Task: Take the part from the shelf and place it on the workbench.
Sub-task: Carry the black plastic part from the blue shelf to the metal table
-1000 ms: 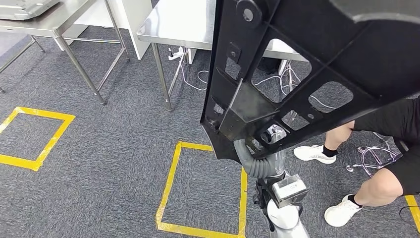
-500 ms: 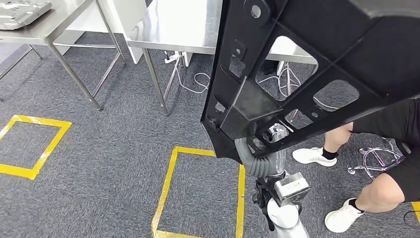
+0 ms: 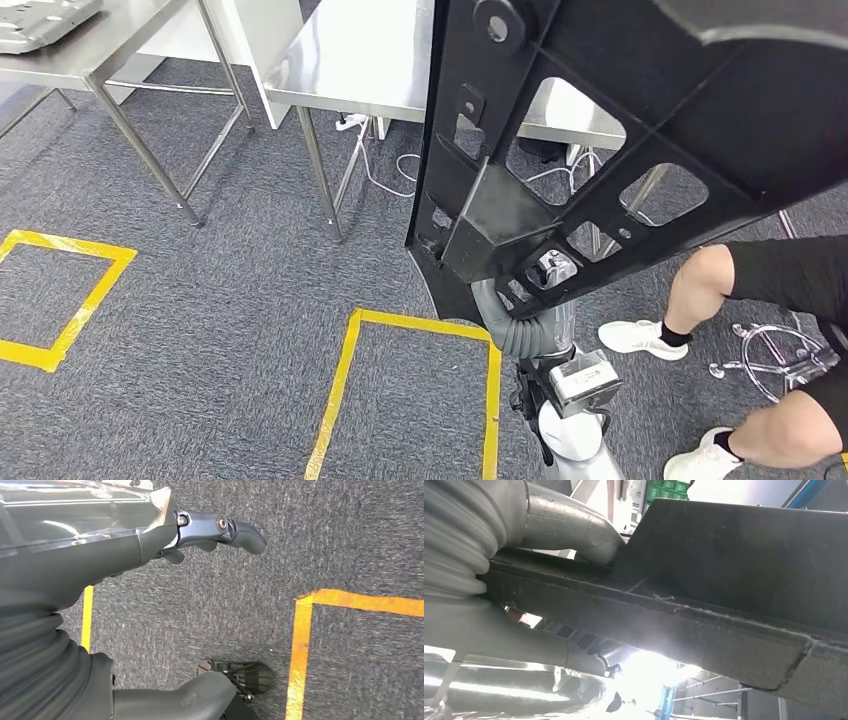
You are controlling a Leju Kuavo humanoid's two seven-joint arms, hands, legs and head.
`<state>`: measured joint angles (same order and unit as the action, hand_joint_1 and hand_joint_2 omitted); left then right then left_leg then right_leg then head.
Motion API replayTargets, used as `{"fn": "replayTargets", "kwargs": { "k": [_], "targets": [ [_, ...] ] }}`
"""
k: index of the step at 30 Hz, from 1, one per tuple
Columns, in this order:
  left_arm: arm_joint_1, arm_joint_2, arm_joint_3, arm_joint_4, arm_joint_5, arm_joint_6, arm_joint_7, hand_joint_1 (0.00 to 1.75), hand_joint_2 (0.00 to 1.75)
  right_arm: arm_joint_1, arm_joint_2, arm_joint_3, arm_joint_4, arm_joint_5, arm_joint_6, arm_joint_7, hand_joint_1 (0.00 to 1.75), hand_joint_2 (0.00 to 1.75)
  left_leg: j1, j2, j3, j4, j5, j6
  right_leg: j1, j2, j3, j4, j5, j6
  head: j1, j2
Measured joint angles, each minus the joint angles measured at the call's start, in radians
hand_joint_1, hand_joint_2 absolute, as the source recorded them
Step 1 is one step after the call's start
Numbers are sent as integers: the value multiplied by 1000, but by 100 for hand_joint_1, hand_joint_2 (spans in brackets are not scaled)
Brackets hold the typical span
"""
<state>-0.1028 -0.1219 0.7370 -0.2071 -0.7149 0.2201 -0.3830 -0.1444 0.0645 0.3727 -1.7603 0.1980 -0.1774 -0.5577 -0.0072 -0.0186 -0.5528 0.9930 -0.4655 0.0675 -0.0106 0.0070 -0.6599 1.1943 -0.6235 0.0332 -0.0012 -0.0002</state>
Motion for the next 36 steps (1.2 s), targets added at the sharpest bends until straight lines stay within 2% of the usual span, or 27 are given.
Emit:
{"fn": "replayTargets", "kwargs": {
  "k": [2,3,4,5,6,8,10,12,13,14,15,17,18,19,22,23,25,27,28,29,30,31,32,33,34,35,36],
  "targets": [
    [1,-1,0,0,0,0,0,0,175,0,0,0,2,0,0,0,175,175,-2,-3,24,1,-24,-6,0,-3,20,-116,103,23,0,0],
    [0,-1,0,1,0,0,0,0,175,0,0,0,3,0,0,0,175,175,-3,-5,33,3,-35,-11,1,-5,31,-157,148,22,-1,0],
    [0,-1,0,1,0,0,0,0,175,-1,0,0,3,0,0,0,175,175,-4,-6,40,4,-43,-17,3,-7,40,-178,180,13,-2,0],
    [-1,-1,0,1,0,0,0,0,175,-2,0,0,4,0,0,1,175,175,-5,-6,47,9,-48,-23,4,-8,44,-183,187,-2,-3,0],
    [-2,-1,0,1,0,0,0,0,175,-3,0,0,4,0,0,1,175,175,-4,-6,49,13,-51,-28,2,-6,53,-185,186,-16,-4,0],
    [-3,0,0,1,0,1,0,0,175,-5,2,0,4,0,0,1,175,175,-1,-1,36,52,-55,-37,-6,-5,74,-191,182,-34,-5,0],
    [-4,-1,0,0,0,1,0,0,175,-8,4,0,4,-1,0,1,175,175,7,5,-25,152,-74,-49,-10,-6,94,-194,172,-47,-7,0],
    [-2,-2,0,0,0,1,0,0,175,-9,6,0,4,-1,1,1,175,175,18,10,-112,261,-118,-65,-10,-4,105,-194,158,-52,-8,0],
    [-1,-2,0,0,0,1,0,0,175,-8,6,0,5,-1,1,1,175,175,23,12,-143,284,-135,-71,-11,-3,112,-194,150,-50,-8,0],
    [0,-2,0,0,0,1,0,0,175,-8,7,0,5,-1,1,1,175,175,28,14,-159,276,-135,-76,-13,-1,122,-194,141,-47,-9,0],
    [0,-2,0,0,0,1,0,0,175,-8,7,0,5,-1,1,1,175,175,32,15,-157,235,-110,-80,-16,0,135,-194,131,-42,-8,0],
    [1,-2,0,1,1,1,0,0,175,-9,9,0,6,-1,2,1,175,175,38,22,-128,115,-15,-85,-19,0,163,-193,109,-30,-9,0],
    [1,-2,0,1,1,1,0,0,175,-11,9,0,6,-1,2,1,175,175,37,27,-115,69,22,-83,-19,-1,173,-194,99,-23,-10,0],
    [1,-2,0,2,1,2,0,0,175,-13,10,0,7,-1,2,2,175,175,34,31,-106,45,44,-78,-16,-2,176,-198,91,-14,-11,0],
    [0,-2,1,2,1,2,0,0,175,-16,13,0,7,-1,2,4,175,175,26,29,-87,30,48,-48,-9,-3,183,-188,92,10,-11,0],
    [0,-3,1,1,1,2,0,0,175,-17,13,0,7,0,2,4,175,175,25,27,-80,26,46,-39,-8,-4,175,-160,94,14,-11,0],
    [-1,-3,1,1,1,2,0,0,175,-20,13,0,7,0,2,5,175,175,22,22,-63,22,37,-22,-9,-5,113,-60,79,11,-9,0],
    [-2,-3,1,1,1,2,0,0,175,-18,12,0,7,0,2,6,175,175,17,17,-52,22,23,-11,-8,-5,27,57,34,1,-8,0],
    [-2,-3,1,1,1,2,0,0,175,-17,12,0,7,0,2,6,175,175,13,14,-44,22,15,-8,-8,-5,-6,86,15,-2,-8,0],
    [-1,-3,1,1,1,2,0,0,175,-17,12,0,7,0,2,7,175,175,10,12,-33,22,6,-6,-6,-5,-24,85,9,-2,-8,0],
    [-1,-4,1,1,1,1,0,0,175,-16,12,0,7,-1,2,7,175,175,6,10,-20,22,-3,-6,-4,-5,-26,52,22,1,-8,0],
    [-1,-4,2,1,1,1,0,0,175,-17,12,0,7,-1,2,8,175,175,3,8,-6,22,-13,-6,0,-5,-14,-8,56,5,-8,0],
    [0,-5,2,2,1,1,0,0,175,-16,12,0,7,-1,2,8,175,175,-1,7,6,22,-22,-6,4,-6,3,-72,103,7,-8,0],
    [-1,-6,2,2,1,1,0,0,175,-16,12,0,7,-1,1,8,175,175,-4,6,16,22,-32,-9,8,-7,18,-125,142,5,-10,0],
    [-1,-7,3,2,1,1,0,0,175,-17,12,-1,7,-1,1,8,175,175,-6,5,23,22,-40,-12,11,-8,31,-159,172,-1,-11,0],
    [-2,-7,3,3,1,2,0,0,175,-17,13,-1,6,-1,1,9,175,175,-7,6,28,25,-45,-17,12,-8,38,-173,189,-11,-11,0],
    [-3,-7,4,2,1,2,0,0,175,-17,15,-1,6,-1,1,9,175,175,-8,6,30,27,-47,-21,11,-8,44,-177,189,-20,-12,0]
  ]
}}
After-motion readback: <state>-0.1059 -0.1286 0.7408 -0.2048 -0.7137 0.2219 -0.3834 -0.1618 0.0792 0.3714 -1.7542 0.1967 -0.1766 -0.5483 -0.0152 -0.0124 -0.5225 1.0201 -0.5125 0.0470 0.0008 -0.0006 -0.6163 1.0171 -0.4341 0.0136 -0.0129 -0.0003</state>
